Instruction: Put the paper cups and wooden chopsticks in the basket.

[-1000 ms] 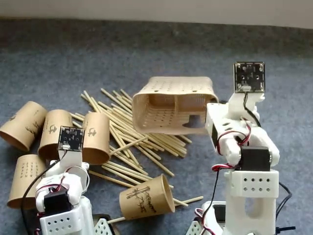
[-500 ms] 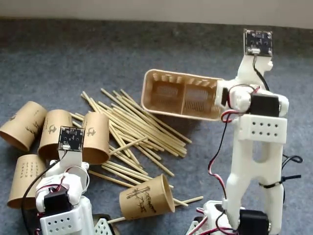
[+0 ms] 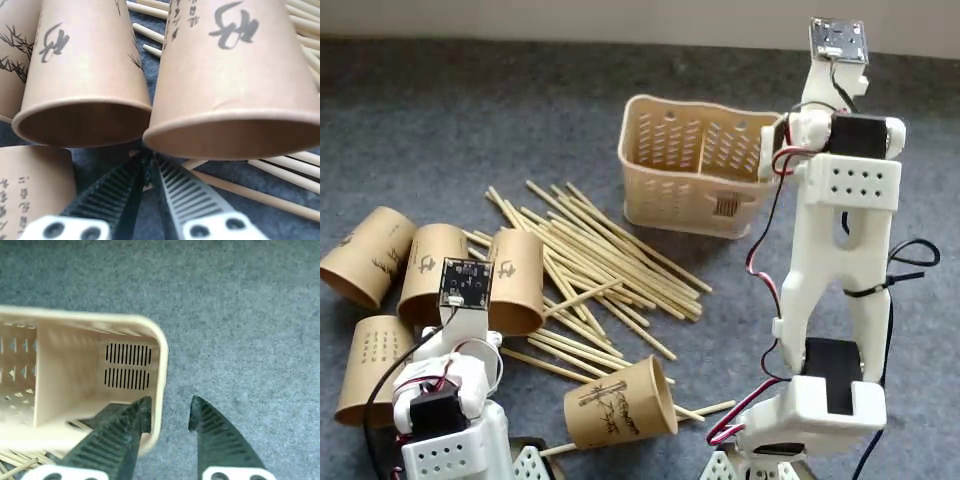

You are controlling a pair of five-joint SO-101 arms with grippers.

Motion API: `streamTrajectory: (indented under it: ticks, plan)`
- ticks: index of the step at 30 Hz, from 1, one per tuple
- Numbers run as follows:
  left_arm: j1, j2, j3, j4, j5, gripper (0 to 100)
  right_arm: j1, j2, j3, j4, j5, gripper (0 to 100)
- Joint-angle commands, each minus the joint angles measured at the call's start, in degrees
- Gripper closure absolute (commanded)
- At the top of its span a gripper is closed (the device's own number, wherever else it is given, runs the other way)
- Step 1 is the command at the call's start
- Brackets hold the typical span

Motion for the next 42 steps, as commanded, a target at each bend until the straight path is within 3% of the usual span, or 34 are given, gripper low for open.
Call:
streamTrajectory:
  ticks: [1, 16, 22, 37, 42]
  plan:
    - [-0.48, 0.13, -0.48, -0.97, -0.18, 97, 0.04, -0.75, -6.11, 2.33, 0.00, 85.3]
    - [-0.48, 0.13, -0.48, -0.97, -0.18, 97, -3.03, -4.26, -22.02, 13.67, 0.00, 85.4]
    - [-0.48, 0.13, -0.48, -0.97, -0.18, 97, -8.84, -16.40, -10.68, 13.58, 0.00, 85.4]
    - [-0.57, 0.13, -0.57, -0.97, -0.18, 97, -32.66, -47.34, 30.37, 13.49, -0.62, 85.4]
    - [-0.57, 0.13, -0.57, -0.97, -0.18, 97, -37.14, -51.03, 41.89, 13.49, -14.68, 85.4]
